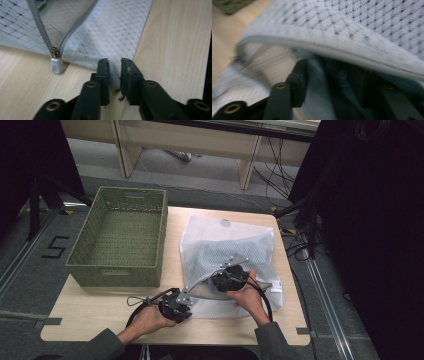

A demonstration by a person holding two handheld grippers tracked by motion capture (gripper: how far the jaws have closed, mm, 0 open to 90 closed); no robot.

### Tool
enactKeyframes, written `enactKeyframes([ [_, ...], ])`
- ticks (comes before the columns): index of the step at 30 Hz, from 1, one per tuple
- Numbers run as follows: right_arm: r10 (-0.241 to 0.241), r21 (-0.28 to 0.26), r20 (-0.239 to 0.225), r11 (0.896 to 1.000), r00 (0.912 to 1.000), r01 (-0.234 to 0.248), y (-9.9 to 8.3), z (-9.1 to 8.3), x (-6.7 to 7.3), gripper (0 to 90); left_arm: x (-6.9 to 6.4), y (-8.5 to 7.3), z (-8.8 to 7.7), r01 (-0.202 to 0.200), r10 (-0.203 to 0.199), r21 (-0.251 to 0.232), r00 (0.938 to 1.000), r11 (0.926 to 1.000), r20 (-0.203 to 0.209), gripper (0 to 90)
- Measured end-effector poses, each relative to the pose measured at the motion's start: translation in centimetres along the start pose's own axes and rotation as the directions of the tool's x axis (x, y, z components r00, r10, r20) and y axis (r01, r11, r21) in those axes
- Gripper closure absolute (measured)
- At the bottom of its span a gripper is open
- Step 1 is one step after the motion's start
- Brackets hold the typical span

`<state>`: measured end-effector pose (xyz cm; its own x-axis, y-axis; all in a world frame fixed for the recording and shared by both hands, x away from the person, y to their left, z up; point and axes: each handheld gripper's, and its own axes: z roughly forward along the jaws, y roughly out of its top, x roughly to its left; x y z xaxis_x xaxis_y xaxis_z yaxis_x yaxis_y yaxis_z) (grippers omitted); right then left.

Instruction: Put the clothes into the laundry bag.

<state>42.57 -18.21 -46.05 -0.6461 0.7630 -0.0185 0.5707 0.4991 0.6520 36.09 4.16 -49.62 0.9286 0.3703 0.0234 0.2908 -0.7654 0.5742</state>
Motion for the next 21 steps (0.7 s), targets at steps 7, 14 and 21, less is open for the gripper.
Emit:
enactKeyframes([
  [7,0.002,-0.072,-0.046,0.997,0.999,-0.006,-0.9,-4.2,-0.6,42.8,-1.1,2.3,-0.5,0.009,0.0,-0.194,0.9991,0.9809,0.042,46.2],
  [14,0.031,-0.077,-0.01,0.997,0.9995,-0.031,-2.7,-5.9,-2.1,39.9,-1.4,3.5,3.2,-0.021,0.024,-0.069,0.9993,0.9974,0.03,39.4],
  [21,0.019,0.038,-0.019,0.999,0.9996,-0.018,-4.7,-4.3,-2.3,34.9,-0.8,4.1,3.9,-0.014,0.015,-0.107,0.9998,0.9942,0.012,61.1],
])
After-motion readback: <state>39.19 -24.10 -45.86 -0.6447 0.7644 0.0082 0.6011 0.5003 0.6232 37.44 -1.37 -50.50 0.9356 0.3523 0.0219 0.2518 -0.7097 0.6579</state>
